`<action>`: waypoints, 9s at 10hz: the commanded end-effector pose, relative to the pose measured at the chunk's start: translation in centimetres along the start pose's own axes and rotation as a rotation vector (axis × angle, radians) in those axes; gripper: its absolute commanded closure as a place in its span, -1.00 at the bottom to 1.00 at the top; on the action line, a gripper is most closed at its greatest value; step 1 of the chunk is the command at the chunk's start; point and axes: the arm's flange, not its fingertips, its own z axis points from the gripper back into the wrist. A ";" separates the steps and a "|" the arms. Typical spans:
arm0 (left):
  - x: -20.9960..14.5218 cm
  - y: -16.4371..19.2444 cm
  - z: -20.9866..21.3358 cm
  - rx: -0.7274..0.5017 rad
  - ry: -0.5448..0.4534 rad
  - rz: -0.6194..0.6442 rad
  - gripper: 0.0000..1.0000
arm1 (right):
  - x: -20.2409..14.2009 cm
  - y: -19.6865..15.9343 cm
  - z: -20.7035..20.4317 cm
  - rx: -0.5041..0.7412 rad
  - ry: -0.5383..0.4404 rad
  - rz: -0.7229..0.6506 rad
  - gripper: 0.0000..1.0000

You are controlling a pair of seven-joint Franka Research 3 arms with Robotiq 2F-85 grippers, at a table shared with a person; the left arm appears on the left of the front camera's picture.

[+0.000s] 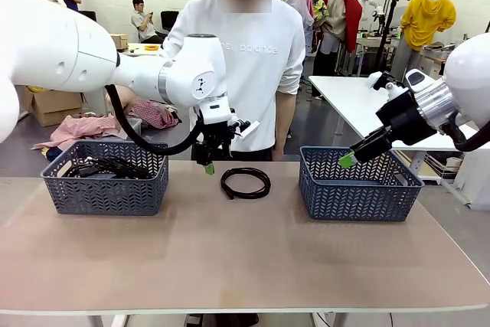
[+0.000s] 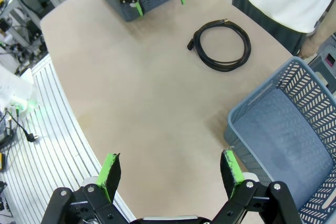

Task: Organize the cables according to human instructions.
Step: Pick up a bundle of cables and place it in the basket indicated by the human.

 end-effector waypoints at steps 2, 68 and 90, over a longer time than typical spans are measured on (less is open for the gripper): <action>0.3 -0.7 -0.4 -0.015 -0.013 -0.015 -1.00 | -0.1 -0.3 -0.3 0.022 -0.029 0.015 -1.00; -9.6 0.7 6.5 -0.033 0.118 0.145 1.00 | -0.1 -0.3 -0.3 0.022 -0.029 0.015 -1.00; -20.5 -14.3 6.9 -0.031 0.080 0.639 -0.02 | -0.1 -0.3 -0.3 0.022 -0.029 0.015 -1.00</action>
